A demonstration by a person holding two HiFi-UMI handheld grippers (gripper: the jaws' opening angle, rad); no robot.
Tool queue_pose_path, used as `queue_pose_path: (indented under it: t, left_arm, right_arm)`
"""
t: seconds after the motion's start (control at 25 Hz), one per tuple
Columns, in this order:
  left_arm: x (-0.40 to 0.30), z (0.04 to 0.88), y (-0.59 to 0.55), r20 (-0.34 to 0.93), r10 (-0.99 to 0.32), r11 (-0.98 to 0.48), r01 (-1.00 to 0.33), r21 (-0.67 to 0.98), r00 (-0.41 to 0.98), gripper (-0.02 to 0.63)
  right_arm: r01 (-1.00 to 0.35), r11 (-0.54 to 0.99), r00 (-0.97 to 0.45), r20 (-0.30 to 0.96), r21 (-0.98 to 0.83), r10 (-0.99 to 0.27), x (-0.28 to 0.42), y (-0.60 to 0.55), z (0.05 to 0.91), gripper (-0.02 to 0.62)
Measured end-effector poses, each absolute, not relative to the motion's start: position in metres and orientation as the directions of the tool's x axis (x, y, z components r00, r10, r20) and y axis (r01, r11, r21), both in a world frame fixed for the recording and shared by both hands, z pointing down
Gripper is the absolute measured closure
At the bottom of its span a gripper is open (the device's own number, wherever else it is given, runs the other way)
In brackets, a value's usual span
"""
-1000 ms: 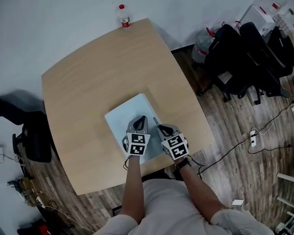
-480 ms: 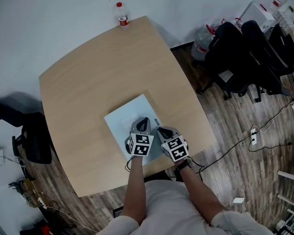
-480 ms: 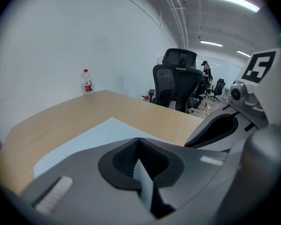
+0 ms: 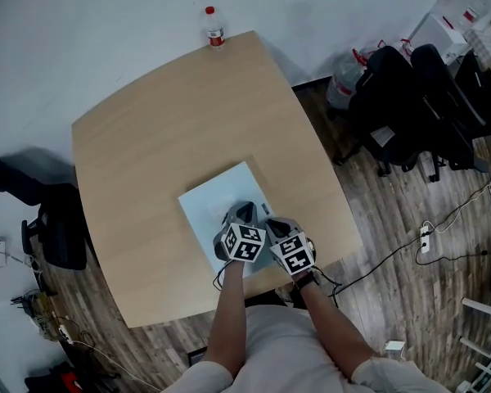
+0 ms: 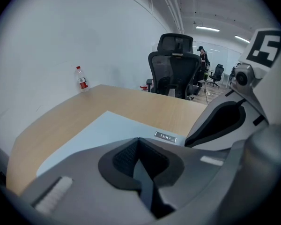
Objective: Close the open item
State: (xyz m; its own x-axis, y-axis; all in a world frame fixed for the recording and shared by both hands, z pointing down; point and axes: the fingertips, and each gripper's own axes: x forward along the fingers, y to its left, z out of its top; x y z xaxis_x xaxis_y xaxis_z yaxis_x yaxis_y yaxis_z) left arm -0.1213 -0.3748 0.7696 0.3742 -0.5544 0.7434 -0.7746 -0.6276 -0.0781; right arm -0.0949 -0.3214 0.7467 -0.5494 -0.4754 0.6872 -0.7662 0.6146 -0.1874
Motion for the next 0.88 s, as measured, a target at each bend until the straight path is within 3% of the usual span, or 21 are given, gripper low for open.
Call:
queue_pose_path:
  t: [0.28, 0.52, 0.88]
  left_arm:
    - [-0.119, 0.774, -0.376, 0.743, -0.557, -0.628, -0.774, -0.084, 0.371, 0.597]
    - [-0.121, 0.767, -0.376, 0.741, -0.536, -0.596, -0.803, 0.008, 0.405, 0.597]
    - [-0.154, 0.683, -0.367, 0.565, -0.746, -0.386, -0.92, 0.063, 0.352, 0.597]
  right_arm:
    - [-0.727, 0.666, -0.552, 0.718, -0.166, -0.424, -0.095, -0.322, 0.751, 0.574]
    - [-0.722, 0.653, -0.562, 0.745, -0.229, -0.361, -0.09, -0.319, 0.75, 0.574]
    - [-0.727, 0.663, -0.621, 0.585, -0.182, -0.521, -0.079, -0.349, 0.667, 0.574]
